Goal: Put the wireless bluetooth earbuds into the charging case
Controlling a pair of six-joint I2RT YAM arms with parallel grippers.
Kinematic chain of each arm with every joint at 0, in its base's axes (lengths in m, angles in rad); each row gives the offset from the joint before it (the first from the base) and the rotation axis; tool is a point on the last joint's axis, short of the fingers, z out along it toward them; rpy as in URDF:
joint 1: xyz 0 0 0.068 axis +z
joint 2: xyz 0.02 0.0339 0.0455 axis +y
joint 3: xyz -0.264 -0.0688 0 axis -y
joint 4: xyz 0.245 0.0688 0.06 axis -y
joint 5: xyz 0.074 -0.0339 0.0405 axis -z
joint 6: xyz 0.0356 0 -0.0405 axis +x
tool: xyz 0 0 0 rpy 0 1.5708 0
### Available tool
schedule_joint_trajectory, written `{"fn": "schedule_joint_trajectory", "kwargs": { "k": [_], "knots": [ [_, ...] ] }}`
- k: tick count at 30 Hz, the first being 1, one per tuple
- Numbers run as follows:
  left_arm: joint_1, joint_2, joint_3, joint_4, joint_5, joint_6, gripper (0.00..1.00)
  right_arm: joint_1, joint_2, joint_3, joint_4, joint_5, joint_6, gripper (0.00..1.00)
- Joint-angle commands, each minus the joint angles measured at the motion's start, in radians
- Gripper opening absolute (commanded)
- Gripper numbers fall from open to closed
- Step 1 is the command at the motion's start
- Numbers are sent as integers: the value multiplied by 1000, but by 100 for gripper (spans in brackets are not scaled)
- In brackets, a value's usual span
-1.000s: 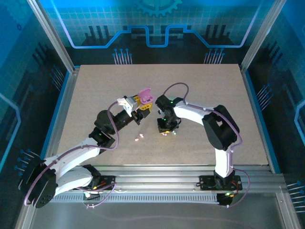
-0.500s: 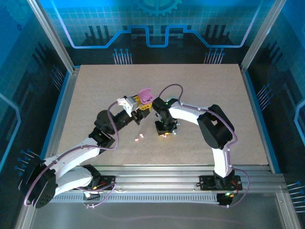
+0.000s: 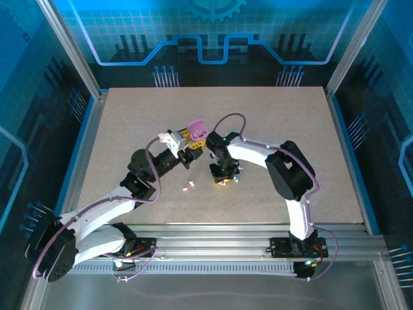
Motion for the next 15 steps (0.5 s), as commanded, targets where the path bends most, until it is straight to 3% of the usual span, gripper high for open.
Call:
{"fn": "schedule_joint_trajectory", "kwargs": {
  "k": [1, 7, 15],
  "knots": [
    [-3, -10, -2, 12, -12, -14, 33, 18, 34, 6, -33, -8, -15, 22],
    [-2, -9, 1, 11, -13, -11, 33, -17, -110, -41, 10, -22, 2, 21],
    [-3, 20, 12, 14, 20, -14, 32, -203, -436, -141, 94, -233, 45, 21]
  ]
}}
